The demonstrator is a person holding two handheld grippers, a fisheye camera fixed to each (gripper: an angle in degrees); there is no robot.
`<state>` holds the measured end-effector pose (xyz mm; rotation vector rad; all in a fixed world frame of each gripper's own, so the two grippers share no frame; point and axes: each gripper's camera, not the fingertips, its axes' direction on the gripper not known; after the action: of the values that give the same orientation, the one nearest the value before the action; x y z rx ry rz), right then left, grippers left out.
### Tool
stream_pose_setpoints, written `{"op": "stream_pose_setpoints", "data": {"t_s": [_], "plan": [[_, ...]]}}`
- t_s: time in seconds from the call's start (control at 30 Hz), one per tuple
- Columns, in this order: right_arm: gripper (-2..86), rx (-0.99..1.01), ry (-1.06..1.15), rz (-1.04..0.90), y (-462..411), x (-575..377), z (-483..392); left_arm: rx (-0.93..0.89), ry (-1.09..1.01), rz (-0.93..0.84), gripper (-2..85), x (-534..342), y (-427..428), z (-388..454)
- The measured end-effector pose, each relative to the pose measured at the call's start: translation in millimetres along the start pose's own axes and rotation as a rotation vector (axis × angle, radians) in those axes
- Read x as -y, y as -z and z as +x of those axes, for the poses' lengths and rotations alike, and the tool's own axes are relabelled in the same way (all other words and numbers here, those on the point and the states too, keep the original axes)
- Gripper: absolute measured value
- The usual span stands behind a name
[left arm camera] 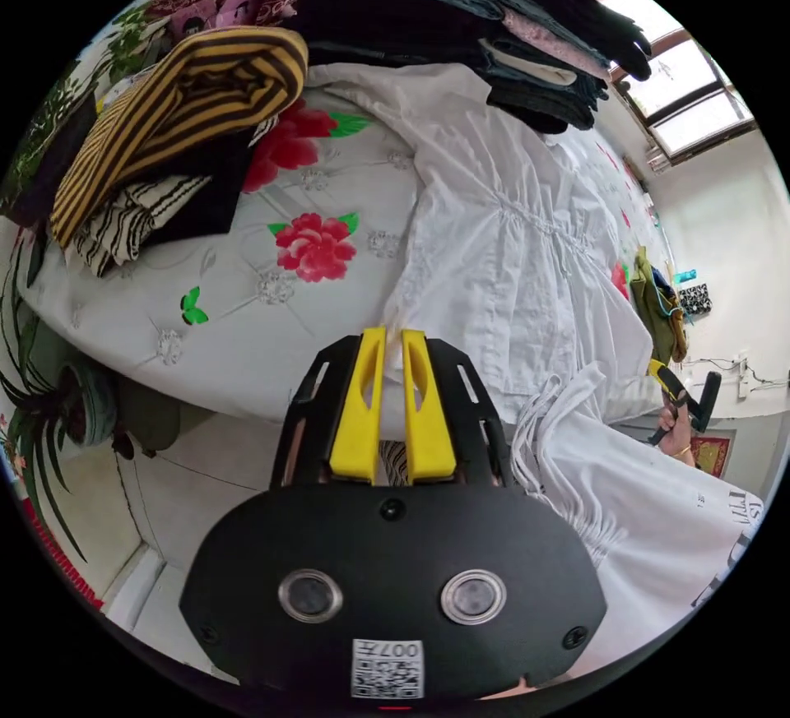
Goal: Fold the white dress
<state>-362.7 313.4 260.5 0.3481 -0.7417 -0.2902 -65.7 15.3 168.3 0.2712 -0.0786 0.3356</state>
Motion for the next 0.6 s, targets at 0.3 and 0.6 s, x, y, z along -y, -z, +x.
{"op": "stream_pose_setpoints", "data": {"t_s": [0.3, 0.6], "plan": [[1.6, -0.019, 0.024, -0.215, -53.7, -3.8, 18.8, 0.179, -0.111, -0.062, 0.3, -16.0, -22.2, 9.8], [-0.5, 0.292, 0.11, 0.231, 86.4, 156.0, -18.2, -0.461, -0.001, 0.398, -1.0, 114.4, 151.7, -50.2]]}}
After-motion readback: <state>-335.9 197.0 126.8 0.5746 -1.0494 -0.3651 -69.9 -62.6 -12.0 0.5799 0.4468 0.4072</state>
